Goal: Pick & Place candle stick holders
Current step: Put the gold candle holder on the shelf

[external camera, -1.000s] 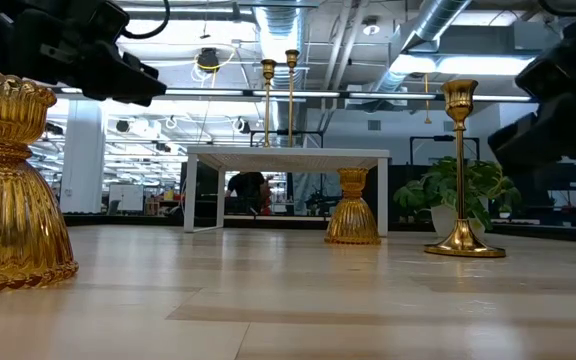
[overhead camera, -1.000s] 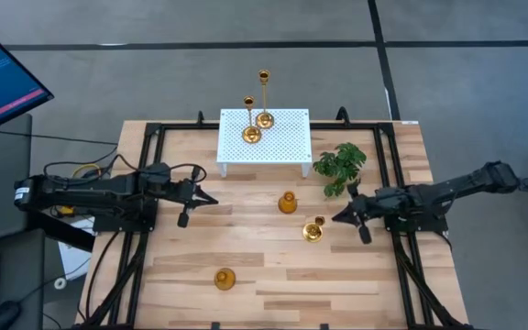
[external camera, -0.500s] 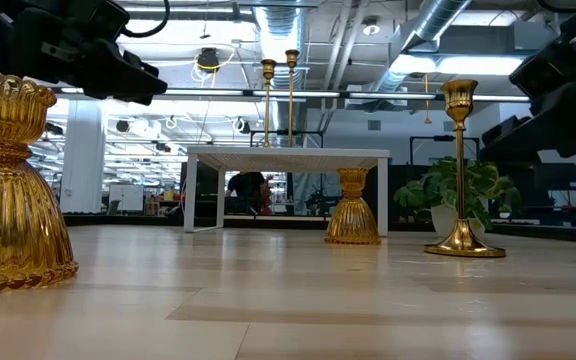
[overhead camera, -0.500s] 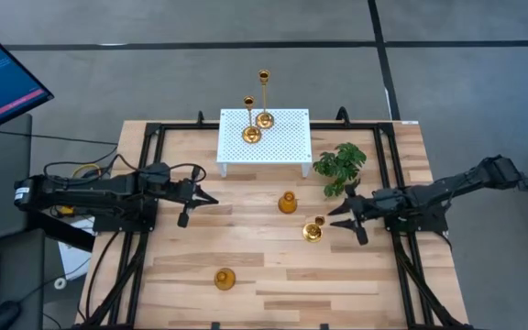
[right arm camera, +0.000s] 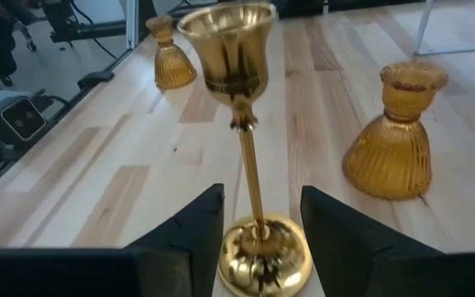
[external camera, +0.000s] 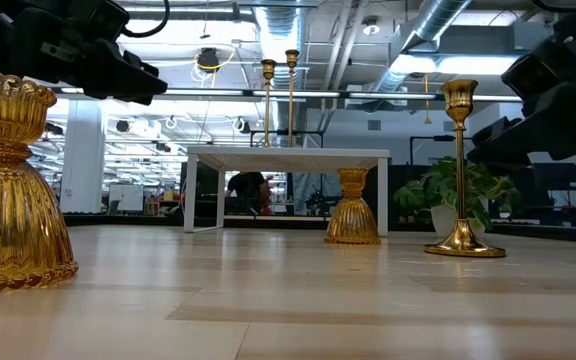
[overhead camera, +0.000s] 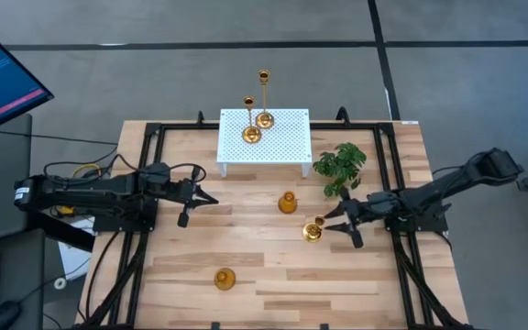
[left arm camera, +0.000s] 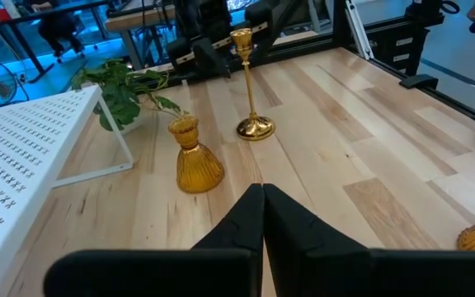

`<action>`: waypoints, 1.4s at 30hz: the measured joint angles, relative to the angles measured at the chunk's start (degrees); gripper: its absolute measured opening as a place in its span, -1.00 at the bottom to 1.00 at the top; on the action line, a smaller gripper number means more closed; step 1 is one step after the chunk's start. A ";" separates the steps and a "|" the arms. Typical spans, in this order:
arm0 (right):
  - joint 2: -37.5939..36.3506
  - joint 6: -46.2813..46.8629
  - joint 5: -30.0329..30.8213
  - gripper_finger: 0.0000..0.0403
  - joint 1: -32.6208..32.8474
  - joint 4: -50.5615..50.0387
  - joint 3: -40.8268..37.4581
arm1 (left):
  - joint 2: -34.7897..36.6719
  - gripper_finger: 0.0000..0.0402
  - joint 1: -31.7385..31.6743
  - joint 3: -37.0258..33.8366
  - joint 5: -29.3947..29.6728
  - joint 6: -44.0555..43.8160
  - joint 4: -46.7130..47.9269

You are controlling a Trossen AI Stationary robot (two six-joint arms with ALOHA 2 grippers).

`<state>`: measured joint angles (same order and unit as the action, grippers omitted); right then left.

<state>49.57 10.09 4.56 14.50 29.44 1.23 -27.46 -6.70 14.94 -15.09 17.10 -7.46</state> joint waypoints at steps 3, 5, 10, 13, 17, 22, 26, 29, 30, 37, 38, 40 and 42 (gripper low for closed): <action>3.21 0.00 0.00 -0.27 0.00 4.70 0.00 | -0.02 -0.96 0.00 0.00 0.00 0.00 0.00; 5.19 0.00 0.00 -0.28 0.00 7.14 0.02 | -0.02 -0.95 0.00 0.00 0.00 0.00 0.00; 9.76 0.02 0.00 -0.30 0.00 11.24 0.02 | -0.02 -0.97 0.00 0.00 0.00 0.00 0.00; 12.32 0.02 0.00 -0.30 0.00 14.37 0.04 | -0.02 -0.97 0.00 0.00 0.00 0.00 0.00; 15.68 0.02 0.02 -0.28 0.00 18.76 0.07 | -0.02 -0.96 0.00 0.00 0.00 0.00 0.01; 19.87 0.02 0.00 -0.27 0.00 23.41 0.11 | -0.02 -0.96 0.00 0.00 0.00 0.00 0.04; 22.92 0.01 0.00 -0.28 0.00 23.96 1.55 | -0.02 -0.97 0.00 0.00 0.00 0.00 0.04; 25.15 -0.11 0.00 -0.31 0.00 24.01 3.25 | -0.02 -0.97 0.00 0.00 0.01 0.00 0.06; 25.82 -0.11 0.00 -0.33 0.00 23.96 3.68 | -0.02 -0.96 0.00 0.00 0.00 0.00 0.07; 27.65 0.35 -0.02 -0.50 0.11 23.22 4.70 | -0.02 -0.97 0.00 0.00 0.00 0.00 0.09; 27.54 0.54 -0.01 -0.54 0.11 22.85 4.70 | -0.02 -0.97 0.00 0.00 0.00 0.00 0.09; 26.96 0.73 -0.02 -0.61 0.11 22.18 4.70 | -0.02 -0.97 0.00 0.00 0.00 0.00 0.09; 26.48 0.72 -0.02 -0.69 0.11 21.75 4.70 | -0.02 -0.96 0.00 0.00 0.00 -0.23 0.09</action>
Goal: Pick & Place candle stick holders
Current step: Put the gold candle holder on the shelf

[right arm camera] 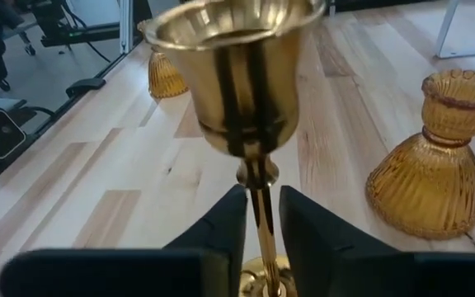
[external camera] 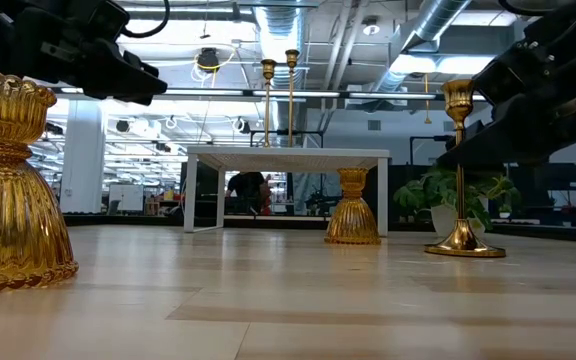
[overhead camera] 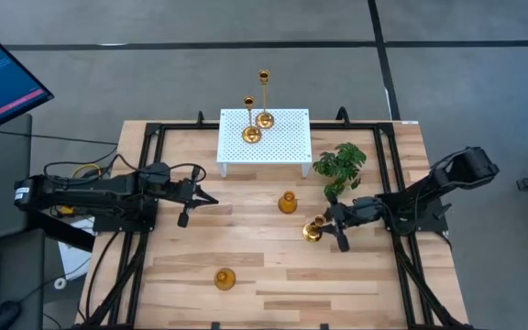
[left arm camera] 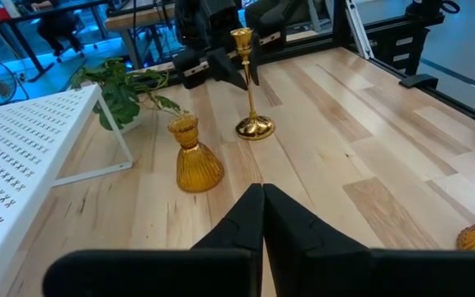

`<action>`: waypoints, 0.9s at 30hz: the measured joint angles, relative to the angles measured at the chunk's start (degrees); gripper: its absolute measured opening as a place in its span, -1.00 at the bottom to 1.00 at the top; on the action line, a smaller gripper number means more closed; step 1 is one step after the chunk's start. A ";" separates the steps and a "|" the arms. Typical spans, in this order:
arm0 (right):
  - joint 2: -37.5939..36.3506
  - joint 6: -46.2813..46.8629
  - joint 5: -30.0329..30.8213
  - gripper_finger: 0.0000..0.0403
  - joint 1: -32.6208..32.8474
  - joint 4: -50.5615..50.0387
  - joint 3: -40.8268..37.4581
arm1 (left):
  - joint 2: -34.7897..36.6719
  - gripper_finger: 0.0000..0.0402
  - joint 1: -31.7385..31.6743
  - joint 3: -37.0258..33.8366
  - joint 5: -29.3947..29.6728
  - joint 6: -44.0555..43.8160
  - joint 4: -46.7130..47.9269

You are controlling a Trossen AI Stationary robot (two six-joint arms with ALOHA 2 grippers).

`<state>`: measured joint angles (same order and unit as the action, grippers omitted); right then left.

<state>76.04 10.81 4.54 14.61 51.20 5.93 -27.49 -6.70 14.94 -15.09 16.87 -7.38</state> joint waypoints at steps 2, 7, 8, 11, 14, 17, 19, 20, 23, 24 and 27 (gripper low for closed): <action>-0.46 -0.02 -0.01 -0.78 0.00 -0.19 0.00 | 0.00 -0.95 -0.01 0.00 0.00 -0.71 0.01; -2.17 1.15 0.00 -0.95 0.00 -0.34 -0.02 | 0.00 -0.97 -0.02 0.00 0.00 -0.85 0.02; -2.56 1.93 0.07 -0.94 0.00 -0.35 -0.02 | 0.00 -0.97 0.00 0.00 0.00 -0.86 0.02; -3.98 4.42 1.51 -0.94 0.00 -0.31 -0.02 | 0.00 -0.97 -0.01 0.00 0.00 -0.86 0.02; -5.93 4.71 1.56 -0.97 -0.41 -0.92 0.49 | 0.00 -0.96 -0.02 0.00 0.00 -0.86 0.02; -8.19 4.72 1.53 -0.96 -0.94 -4.67 3.13 | 0.00 -0.96 -0.02 0.00 0.00 -0.86 0.02; -9.75 4.22 1.30 -0.98 -1.54 -10.37 6.07 | 0.00 -0.97 -0.02 0.00 0.00 -0.86 0.02; -10.54 3.66 1.02 -0.98 -1.84 -14.29 7.93 | 0.00 -0.97 -0.02 0.00 0.00 -0.86 0.02; -12.36 1.09 -0.16 -0.98 -3.31 -25.52 14.33 | 0.00 -0.97 -0.02 0.00 0.00 -0.86 0.02; -12.86 -0.35 -0.36 -0.98 -3.96 -28.48 16.50 | 0.00 -0.97 -0.02 0.00 0.00 -0.86 0.02; -14.06 -6.15 -4.36 -0.99 -6.83 -34.48 22.69 | 0.00 -0.96 0.00 0.00 0.00 -0.84 0.03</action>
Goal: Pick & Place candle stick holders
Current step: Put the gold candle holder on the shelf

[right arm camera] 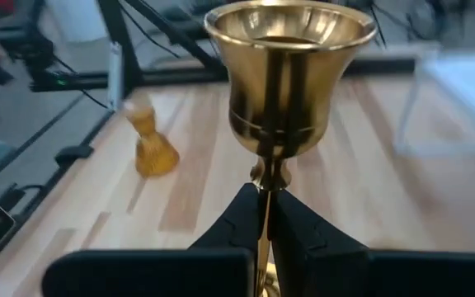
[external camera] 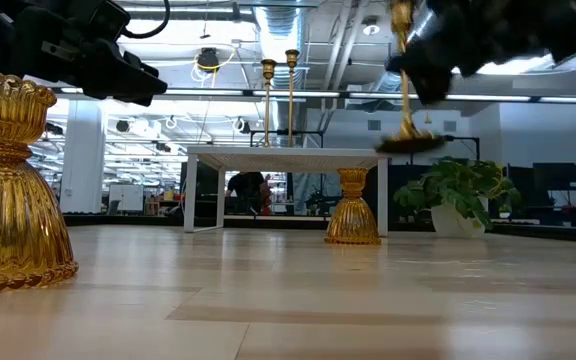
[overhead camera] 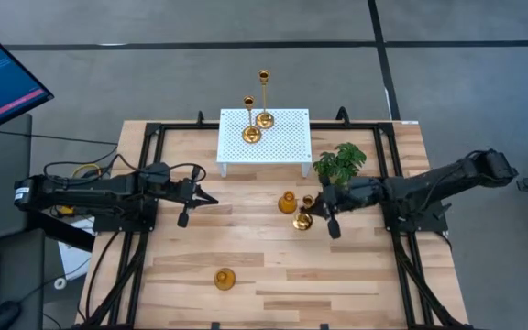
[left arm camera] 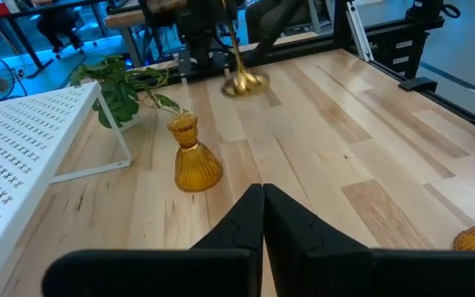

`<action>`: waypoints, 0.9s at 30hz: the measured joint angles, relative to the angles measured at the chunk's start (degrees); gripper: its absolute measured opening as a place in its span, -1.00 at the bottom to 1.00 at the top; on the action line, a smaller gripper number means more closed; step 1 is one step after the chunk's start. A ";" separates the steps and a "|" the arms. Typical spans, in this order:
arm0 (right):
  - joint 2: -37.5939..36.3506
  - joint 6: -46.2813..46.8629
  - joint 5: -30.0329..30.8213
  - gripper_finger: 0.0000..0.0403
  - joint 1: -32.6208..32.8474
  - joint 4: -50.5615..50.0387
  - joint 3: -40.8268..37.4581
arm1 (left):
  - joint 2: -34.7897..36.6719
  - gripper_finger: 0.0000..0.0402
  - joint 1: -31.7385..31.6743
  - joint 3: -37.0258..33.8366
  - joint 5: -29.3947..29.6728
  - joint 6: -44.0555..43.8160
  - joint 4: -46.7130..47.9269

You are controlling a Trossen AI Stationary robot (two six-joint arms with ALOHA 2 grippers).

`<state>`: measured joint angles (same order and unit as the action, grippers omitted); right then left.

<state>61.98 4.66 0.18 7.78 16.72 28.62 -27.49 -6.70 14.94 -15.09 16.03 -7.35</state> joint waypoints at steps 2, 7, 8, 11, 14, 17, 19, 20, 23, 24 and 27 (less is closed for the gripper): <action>-0.52 -3.42 -4.80 -0.99 -2.57 -2.12 3.49 | 0.00 -0.96 -0.01 0.00 0.00 0.00 0.01; 0.21 -8.11 -10.21 -0.99 -11.10 -8.63 10.58 | 0.00 -0.97 0.00 0.00 0.00 0.00 0.00; 1.08 -8.48 -11.14 -0.99 -12.92 -8.85 11.71 | 0.00 -0.97 -0.02 0.00 0.00 0.00 0.00; 3.99 -9.79 -16.27 -0.99 -17.97 -8.32 14.30 | 0.00 -0.96 -0.02 0.00 0.00 -0.01 -0.01; 7.64 -10.68 -19.83 -0.99 -22.34 -7.10 16.78 | 0.00 -0.95 0.00 0.00 0.00 0.00 -0.01; 11.71 -10.70 -19.85 -0.99 -26.14 -5.39 19.04 | 0.02 -0.97 0.00 0.00 0.00 0.00 -0.01; 14.40 -10.70 -19.97 -0.99 -28.35 -4.22 20.55 | 0.02 -0.97 -0.01 0.00 0.00 0.00 -0.01; 15.71 -10.71 -20.66 -0.99 -29.40 -3.82 21.52 | 0.02 -0.97 -0.02 0.00 0.00 0.00 -0.01; 19.63 -10.67 -22.85 -0.99 -32.13 -3.60 24.91 | 0.02 -0.96 -0.02 0.00 0.00 0.00 -0.01; 20.89 -10.62 -22.83 -0.99 -32.84 -3.67 25.95 | 0.01 -0.96 -0.01 0.00 0.00 0.00 -0.01; 24.67 -10.64 -22.81 -0.99 -34.66 -3.84 29.56 | 0.02 -0.96 -0.02 0.00 0.01 0.00 -0.01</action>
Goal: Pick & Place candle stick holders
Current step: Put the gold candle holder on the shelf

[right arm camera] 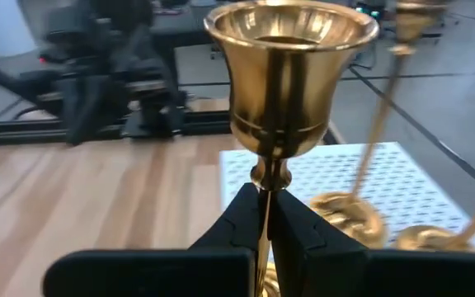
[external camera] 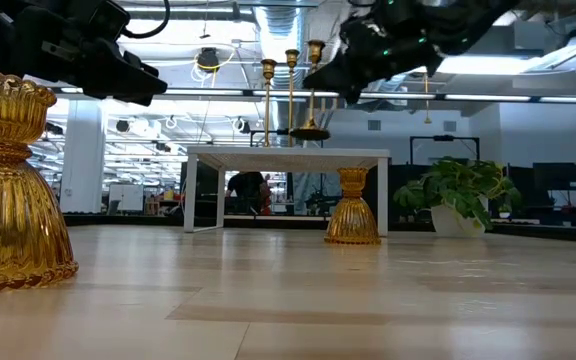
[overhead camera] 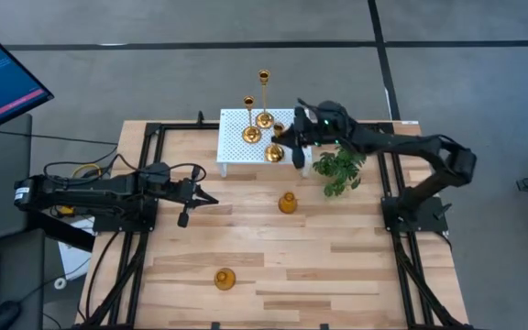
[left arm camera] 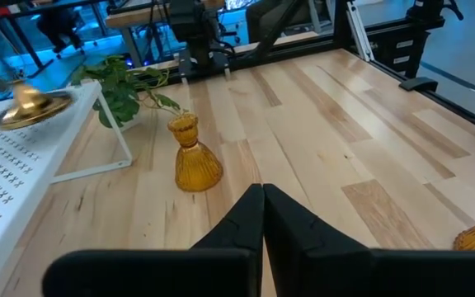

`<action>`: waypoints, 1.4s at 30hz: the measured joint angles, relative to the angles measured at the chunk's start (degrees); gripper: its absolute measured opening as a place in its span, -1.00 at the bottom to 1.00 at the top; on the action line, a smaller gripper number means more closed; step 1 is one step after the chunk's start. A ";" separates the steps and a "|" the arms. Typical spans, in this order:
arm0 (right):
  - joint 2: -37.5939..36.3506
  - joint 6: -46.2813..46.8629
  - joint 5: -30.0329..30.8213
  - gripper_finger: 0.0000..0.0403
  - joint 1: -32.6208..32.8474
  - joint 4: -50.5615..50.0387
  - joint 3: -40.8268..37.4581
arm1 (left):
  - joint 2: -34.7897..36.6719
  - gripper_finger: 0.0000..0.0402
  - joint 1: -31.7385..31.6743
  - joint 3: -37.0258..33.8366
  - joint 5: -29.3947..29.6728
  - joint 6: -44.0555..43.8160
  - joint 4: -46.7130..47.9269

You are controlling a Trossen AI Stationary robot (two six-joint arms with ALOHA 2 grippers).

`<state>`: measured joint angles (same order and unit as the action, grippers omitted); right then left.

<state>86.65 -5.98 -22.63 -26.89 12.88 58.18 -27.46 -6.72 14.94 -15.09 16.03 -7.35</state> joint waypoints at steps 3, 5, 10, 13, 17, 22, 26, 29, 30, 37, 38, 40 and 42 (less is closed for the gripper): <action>2.98 0.00 -0.02 -0.99 -1.62 0.16 3.11 | 0.00 -0.97 0.00 0.00 0.00 0.00 0.00; 4.44 0.34 -0.04 -0.99 -2.70 -0.08 4.37 | 0.00 -0.97 0.00 0.00 0.01 0.00 -0.02; 6.57 1.50 0.13 -0.99 -5.59 -0.25 5.45 | 0.00 -0.96 0.00 0.00 0.01 0.00 -0.02; 6.56 1.73 0.19 -1.00 -7.14 -0.38 5.41 | 0.00 -0.97 0.00 0.00 0.02 0.00 -0.02; 6.48 1.69 0.17 -1.00 -7.82 0.44 5.41 | 0.00 -0.96 0.00 0.00 0.02 0.00 -0.02; 7.06 1.95 0.12 -1.00 -8.42 0.91 5.44 | 0.00 -0.95 0.00 0.00 0.02 0.00 -0.02; 7.59 1.86 0.54 -1.00 -8.84 0.20 5.38 | 0.00 -0.95 0.00 0.00 0.02 0.00 -0.04; 8.20 1.70 0.82 -1.00 -8.76 0.34 5.45 | 0.00 -0.95 0.01 0.00 0.02 0.00 -0.04; 8.23 1.84 0.89 -1.00 -8.89 0.45 5.41 | 0.00 -0.95 0.01 0.00 0.02 0.00 -0.03; 8.29 1.69 1.15 -1.00 -8.97 0.33 5.41 | 0.00 -0.95 0.02 0.00 0.02 0.00 -0.04; 8.29 1.51 1.43 -1.00 -8.97 0.29 5.41 | 0.00 -0.95 0.01 0.00 0.02 0.00 -0.04; 8.29 1.49 1.55 -0.99 -8.95 0.29 5.41 | 0.00 -0.95 0.02 0.00 0.02 0.00 -0.03; 8.29 1.51 1.57 -0.97 -8.95 0.21 5.41 | 0.00 -0.95 0.00 0.00 0.02 0.00 -0.04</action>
<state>94.94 -4.47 -21.07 -35.83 13.09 63.59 -27.46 -6.72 14.94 -15.07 16.03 -7.40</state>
